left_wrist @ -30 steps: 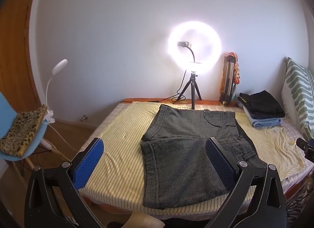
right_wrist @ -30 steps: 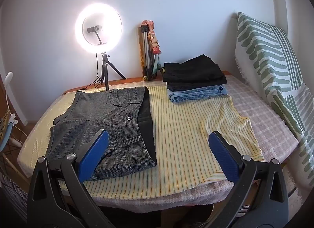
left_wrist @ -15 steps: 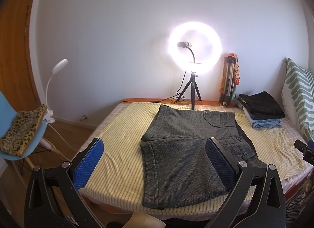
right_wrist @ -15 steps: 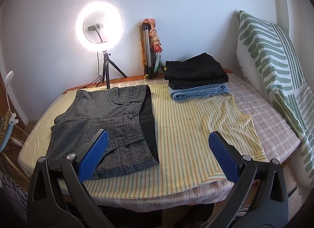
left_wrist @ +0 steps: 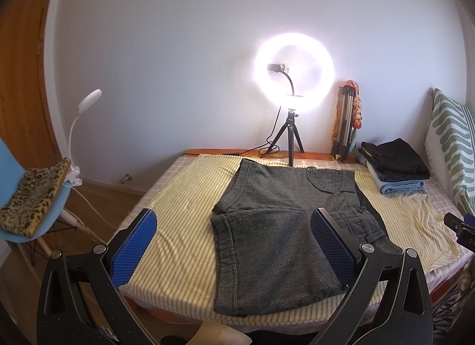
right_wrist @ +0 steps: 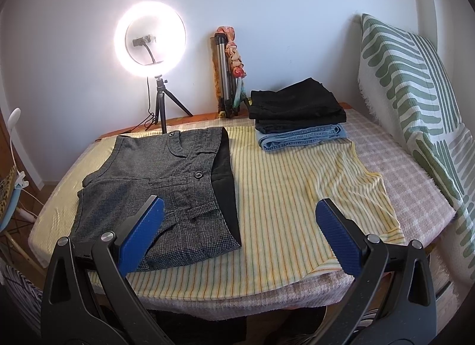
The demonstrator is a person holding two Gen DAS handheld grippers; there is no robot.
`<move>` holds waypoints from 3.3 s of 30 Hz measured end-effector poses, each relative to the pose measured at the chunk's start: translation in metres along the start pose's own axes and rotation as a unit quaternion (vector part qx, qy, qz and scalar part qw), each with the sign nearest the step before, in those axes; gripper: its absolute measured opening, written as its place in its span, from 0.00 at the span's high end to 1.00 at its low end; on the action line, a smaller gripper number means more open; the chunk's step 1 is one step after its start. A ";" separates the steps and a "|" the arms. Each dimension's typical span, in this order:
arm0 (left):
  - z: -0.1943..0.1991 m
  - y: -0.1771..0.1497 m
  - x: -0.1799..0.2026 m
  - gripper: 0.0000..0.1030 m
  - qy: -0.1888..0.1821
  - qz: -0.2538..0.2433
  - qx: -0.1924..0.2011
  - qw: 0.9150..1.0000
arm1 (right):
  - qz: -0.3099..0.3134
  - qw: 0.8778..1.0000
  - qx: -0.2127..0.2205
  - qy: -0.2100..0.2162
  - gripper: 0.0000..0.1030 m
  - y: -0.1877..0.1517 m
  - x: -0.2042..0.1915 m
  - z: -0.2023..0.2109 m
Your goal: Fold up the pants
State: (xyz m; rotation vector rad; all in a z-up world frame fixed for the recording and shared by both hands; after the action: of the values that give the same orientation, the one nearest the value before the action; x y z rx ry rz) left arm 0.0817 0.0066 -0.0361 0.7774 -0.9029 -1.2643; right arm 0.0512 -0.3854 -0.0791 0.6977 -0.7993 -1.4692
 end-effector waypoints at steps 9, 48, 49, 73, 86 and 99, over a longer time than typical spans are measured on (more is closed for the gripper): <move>0.001 0.000 0.000 0.00 0.001 0.000 0.003 1.000 | -0.001 1.000 -0.001 0.001 0.00 0.000 0.001 0.000; -0.031 -0.021 -0.016 0.00 -0.007 -0.012 -0.046 0.999 | 0.035 0.999 -0.015 0.020 0.00 0.001 -0.010 -0.019; -0.032 -0.021 -0.018 0.00 -0.006 -0.015 -0.047 0.999 | 0.042 0.999 -0.016 0.019 0.00 0.001 -0.011 -0.021; -0.096 -0.119 0.001 0.37 -0.122 -0.161 -0.235 0.951 | 0.373 0.905 -0.102 0.176 0.13 -0.043 -0.103 -0.080; -0.106 -0.150 0.022 0.38 -0.149 -0.219 -0.276 0.924 | 0.527 0.819 -0.138 0.177 0.34 -0.109 -0.132 -0.107; -0.101 -0.180 0.045 0.33 -0.162 -0.301 -0.275 0.899 | 0.501 0.837 -0.133 0.177 0.86 -0.078 -0.137 -0.110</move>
State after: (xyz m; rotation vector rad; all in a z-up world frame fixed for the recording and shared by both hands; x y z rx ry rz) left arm 0.0949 -0.0643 -0.2343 0.3948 -0.5107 -2.1281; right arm 0.1036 -0.2569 -0.2114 0.2257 -0.5065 -0.4439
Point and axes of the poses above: each gripper's, at about its wrist camera, not at the fingertips, and z roughly against the way its jaws point, x to its right, y to its top, the point moved 9 cm from there along -z, roughly the way its jaws point, and after that the axes turned 10 degrees about z, right-handed, at the moved point
